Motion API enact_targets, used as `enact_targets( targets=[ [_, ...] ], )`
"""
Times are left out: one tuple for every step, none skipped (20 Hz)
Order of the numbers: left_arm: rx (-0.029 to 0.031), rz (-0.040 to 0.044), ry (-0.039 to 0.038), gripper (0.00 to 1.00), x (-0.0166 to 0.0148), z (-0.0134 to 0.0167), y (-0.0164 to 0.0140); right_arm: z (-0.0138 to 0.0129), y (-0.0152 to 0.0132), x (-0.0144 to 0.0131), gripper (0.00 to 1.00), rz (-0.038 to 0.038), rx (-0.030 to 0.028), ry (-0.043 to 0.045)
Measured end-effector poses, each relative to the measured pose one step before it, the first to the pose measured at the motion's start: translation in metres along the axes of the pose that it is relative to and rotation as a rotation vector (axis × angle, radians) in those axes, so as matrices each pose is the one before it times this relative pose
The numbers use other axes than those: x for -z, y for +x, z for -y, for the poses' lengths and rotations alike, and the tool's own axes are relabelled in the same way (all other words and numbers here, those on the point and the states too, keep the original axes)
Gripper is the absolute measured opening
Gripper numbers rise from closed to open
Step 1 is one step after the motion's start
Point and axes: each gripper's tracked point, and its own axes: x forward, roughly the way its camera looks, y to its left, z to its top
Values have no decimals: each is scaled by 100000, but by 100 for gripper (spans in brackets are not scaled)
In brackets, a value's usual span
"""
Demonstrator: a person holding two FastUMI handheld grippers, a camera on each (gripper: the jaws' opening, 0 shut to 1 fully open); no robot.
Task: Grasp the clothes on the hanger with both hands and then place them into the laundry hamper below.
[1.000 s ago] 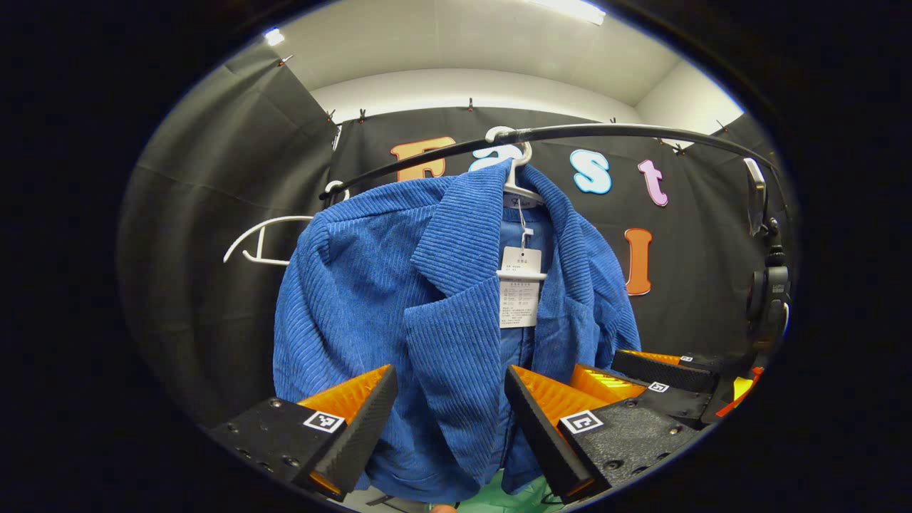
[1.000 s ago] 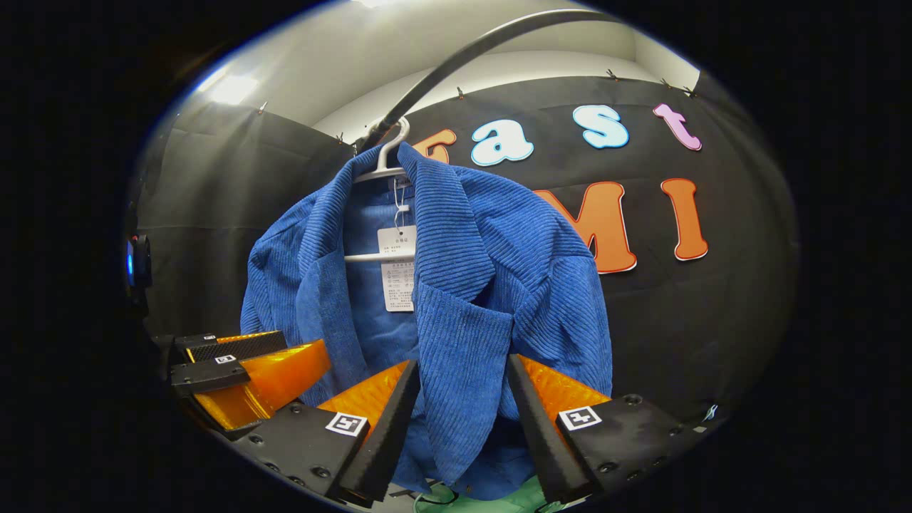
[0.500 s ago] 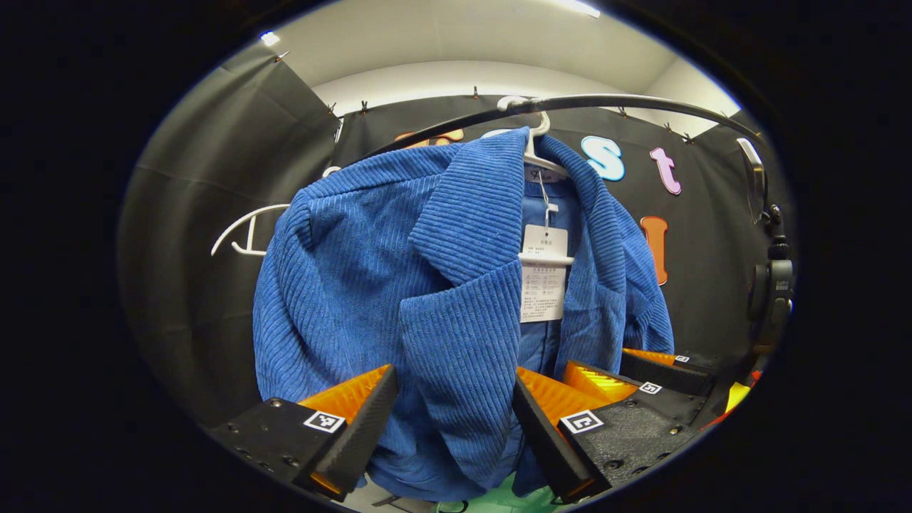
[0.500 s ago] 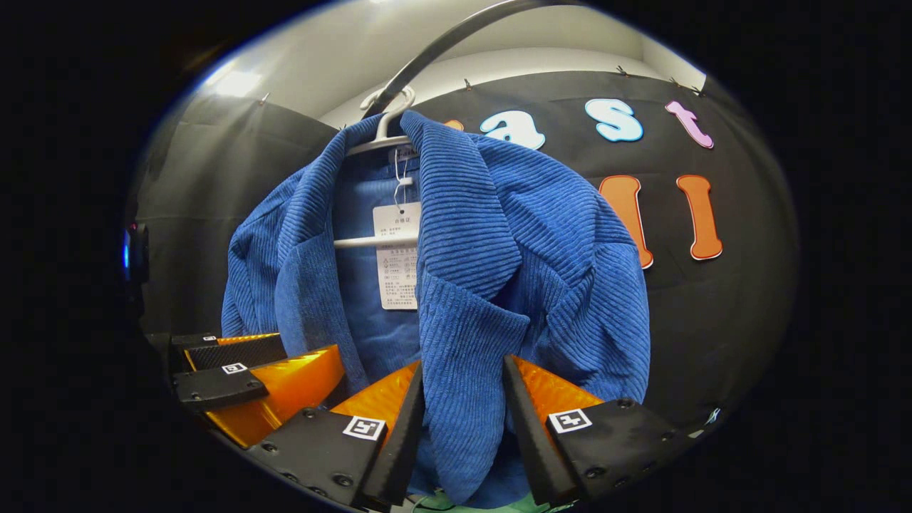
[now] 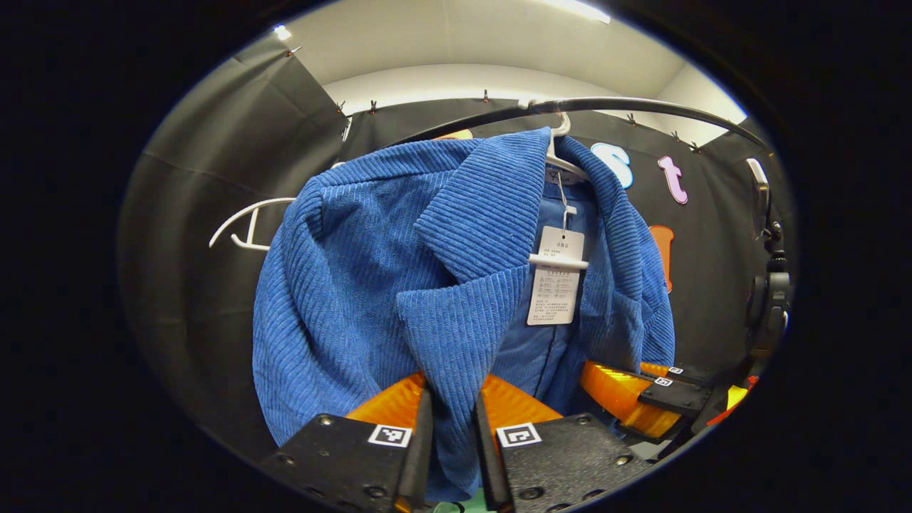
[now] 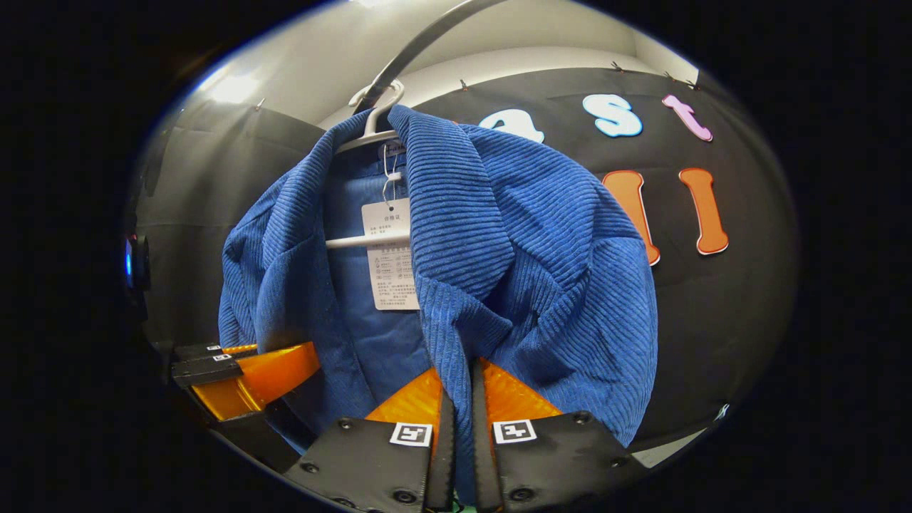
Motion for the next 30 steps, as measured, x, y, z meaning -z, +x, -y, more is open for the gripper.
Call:
enact_targets(
  targets=[
    [560, -737, 768, 16, 31, 0, -257, 246, -150, -111, 19, -138, 95, 621],
    [1433, -109, 539, 5, -134, 252, -278, 466, -420, -243, 13, 403, 602, 1632],
    [3330, 392, -746, 5, -115, 572, -37, 83, 176, -92, 8, -322, -2009, 1539],
    [2146, -49, -852, 2, -44, 202, -205, -158, -141, -238, 8, -585, -1853, 2298],
    [189, -520, 73, 1, 15, -114, -325, -254, -44, -126, 14, -476, -2513, 2955],
    [-307, -197, 444, 1, -81, -200, -304, -253, -152, -269, 8, -489, -3084, 3084],
    [-278, -80, 193, 1, -143, 17, -57, 51, -174, -228, 8, -255, -1755, 2335],
    [290, -23, -338, 0, -235, -70, -172, 533, -360, -418, 8, 218, 71, 238],
    [681, 89, -840, 1, -220, -136, -464, 298, -325, -569, 8, 851, -507, 65],
    [414, 356, -1187, 1, -411, -214, -624, -259, -628, -697, 8, 1106, -2090, 1528],
    [158, 457, -970, 1, -403, -143, -496, -488, -511, -800, 8, 1351, -3287, 2887],
    [-412, 849, -762, 1, -587, -435, -409, -392, -436, -866, 8, 1435, -3252, 2898],
    [-614, 1113, -532, 1, -646, -449, -464, -111, -214, -767, 8, 864, -2249, 2195],
    [-415, 1066, -340, 1, -678, -422, -449, 16, -243, -681, 8, 677, -1662, 2272],
    [-176, 1205, -378, 1, -747, -402, -666, 28, -206, -666, 7, 665, -1366, 2667],
    [-151, 1393, -562, 0, -780, -378, -571, 9, -81, -653, 7, 518, -1048, 3101],
    [-25, 1022, -650, 0, -740, -324, -439, 312, 26, -428, 7, 416, -229, 3745],
    [65, 1141, -1064, 2, -708, -396, -417, -23, -232, -138, 7, -1198, -1929, 3526],
    [120, 1115, -1269, 0, -734, -401, -441, -95, -111, -128, 7, -960, -2697, 3060],
    [193, 1283, -1324, 0, -764, -391, -372, -368, -112, -350, 8, 298, -3076, 3116],
    [-116, 908, -1020, 0, -700, -486, -312, -69, -132, -394, 8, 391, -2274, 3968],
    [168, 713, -660, 0, -662, -418, -291, -48, -231, -263, 8, -600, -2608, 3898],
    [-49, 762, -436, 0, -704, -315, -263, -66, -227, -230, 8, -580, -2049, 3344],
    [53, 745, 68, 0, -737, -281, -246, -33, -249, -258, 8, -228, -1391, 2772],
    [56, 732, 589, 0, -616, -177, -119, -31, -299, -463, 7, 791, -1470, 1959],
    [174, 897, 733, 2, -558, -182, -47, -86, -502, -520, 7, 639, -1534, 1374],
    [738, 1748, 321, 0, -709, -56, -26, -402, -165, -414, 7, 716, -1848, 983],
    [294, 1133, 471, 0, -555, -113, -145, -653, -242, -352, 7, 881, -2228, 919],
    [-260, 589, 350, 2, -461, -314, -69, -400, -84, -499, 7, 1026, -1922, 1185],
    [-151, 827, 72, 0, -605, -221, 21, -134, -20, -444, 7, 813, -1028, 1426]
  ],
)
